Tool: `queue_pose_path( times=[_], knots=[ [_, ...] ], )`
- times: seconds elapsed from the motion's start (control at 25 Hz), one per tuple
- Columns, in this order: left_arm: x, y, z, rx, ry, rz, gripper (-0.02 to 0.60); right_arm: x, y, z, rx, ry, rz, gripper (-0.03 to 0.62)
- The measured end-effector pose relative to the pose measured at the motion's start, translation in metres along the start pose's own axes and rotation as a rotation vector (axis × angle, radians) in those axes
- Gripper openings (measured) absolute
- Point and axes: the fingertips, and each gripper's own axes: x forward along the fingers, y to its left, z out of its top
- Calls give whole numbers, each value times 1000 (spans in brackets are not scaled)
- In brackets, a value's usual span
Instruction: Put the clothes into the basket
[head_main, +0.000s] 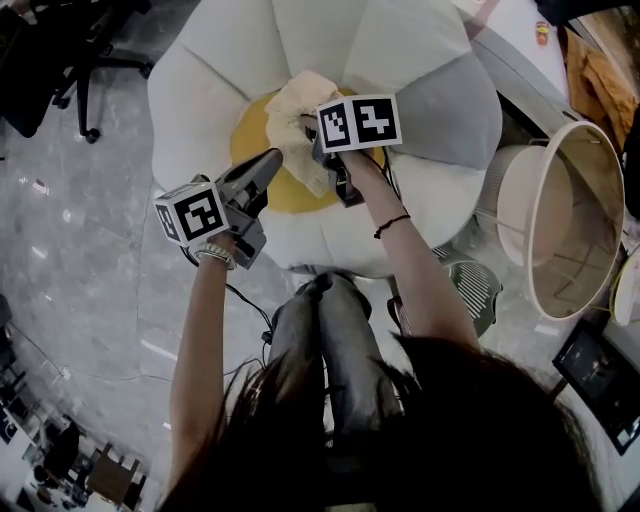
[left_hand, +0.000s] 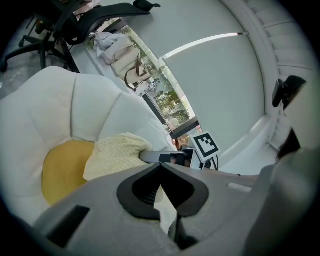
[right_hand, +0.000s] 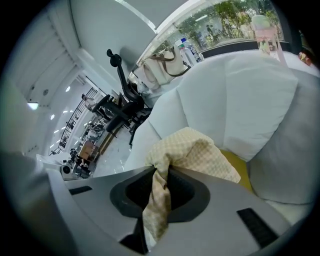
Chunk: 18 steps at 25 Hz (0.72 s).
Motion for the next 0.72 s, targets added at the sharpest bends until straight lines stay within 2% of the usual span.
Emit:
queue_pose_path(
  times=[0.72],
  knots=[
    [-24, -87, 46, -35, -51, -32, 11, -86, 51, 40, -39, 5, 6, 57]
  ],
)
